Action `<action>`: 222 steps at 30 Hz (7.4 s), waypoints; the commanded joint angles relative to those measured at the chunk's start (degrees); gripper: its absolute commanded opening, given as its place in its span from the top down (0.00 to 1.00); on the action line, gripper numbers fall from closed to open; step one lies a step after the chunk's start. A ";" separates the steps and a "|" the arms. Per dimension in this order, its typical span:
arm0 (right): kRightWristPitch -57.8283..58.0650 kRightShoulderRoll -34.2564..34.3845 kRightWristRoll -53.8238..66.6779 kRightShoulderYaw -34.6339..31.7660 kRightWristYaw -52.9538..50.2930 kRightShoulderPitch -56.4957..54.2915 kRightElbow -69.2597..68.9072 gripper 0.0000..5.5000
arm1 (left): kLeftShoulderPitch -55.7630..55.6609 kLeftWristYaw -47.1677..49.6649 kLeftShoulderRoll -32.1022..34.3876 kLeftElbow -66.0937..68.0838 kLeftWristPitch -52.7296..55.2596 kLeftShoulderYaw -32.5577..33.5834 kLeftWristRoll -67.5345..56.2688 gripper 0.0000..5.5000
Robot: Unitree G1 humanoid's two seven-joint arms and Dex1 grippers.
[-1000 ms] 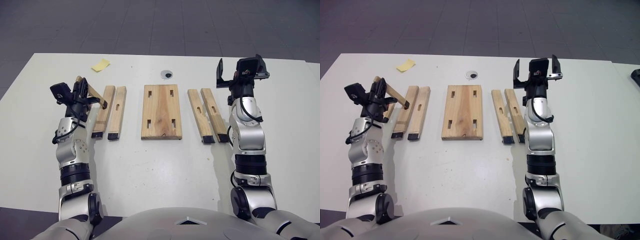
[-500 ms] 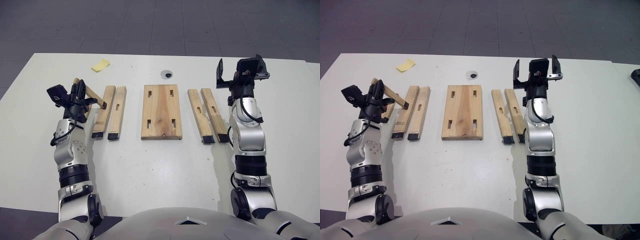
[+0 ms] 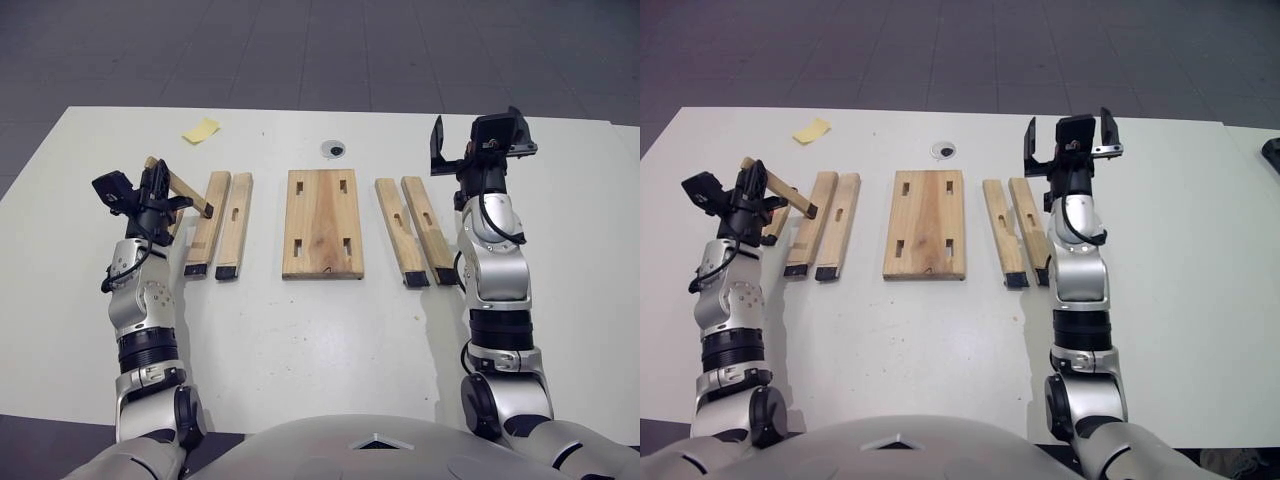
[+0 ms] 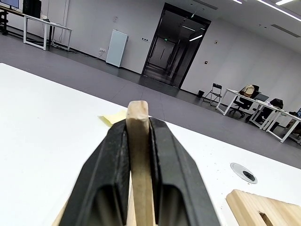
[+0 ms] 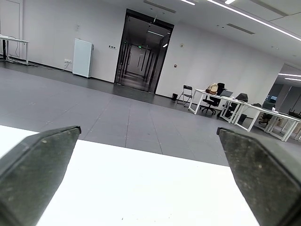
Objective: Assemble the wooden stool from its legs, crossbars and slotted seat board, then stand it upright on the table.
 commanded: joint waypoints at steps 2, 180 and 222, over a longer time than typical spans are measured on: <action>1.03 0.31 0.41 0.56 0.91 -0.16 -0.59 0.02 | 2.71 0.79 1.24 6.21 0.57 -1.06 4.18 0.93; 1.87 2.88 -1.11 3.99 0.99 2.72 -1.67 0.02 | 20.41 11.14 -0.37 -25.06 2.07 -11.51 24.88 0.02; 2.22 4.07 -1.77 5.12 0.93 3.57 -3.07 0.02 | 23.46 2.19 2.08 -6.60 1.92 -13.66 23.04 0.33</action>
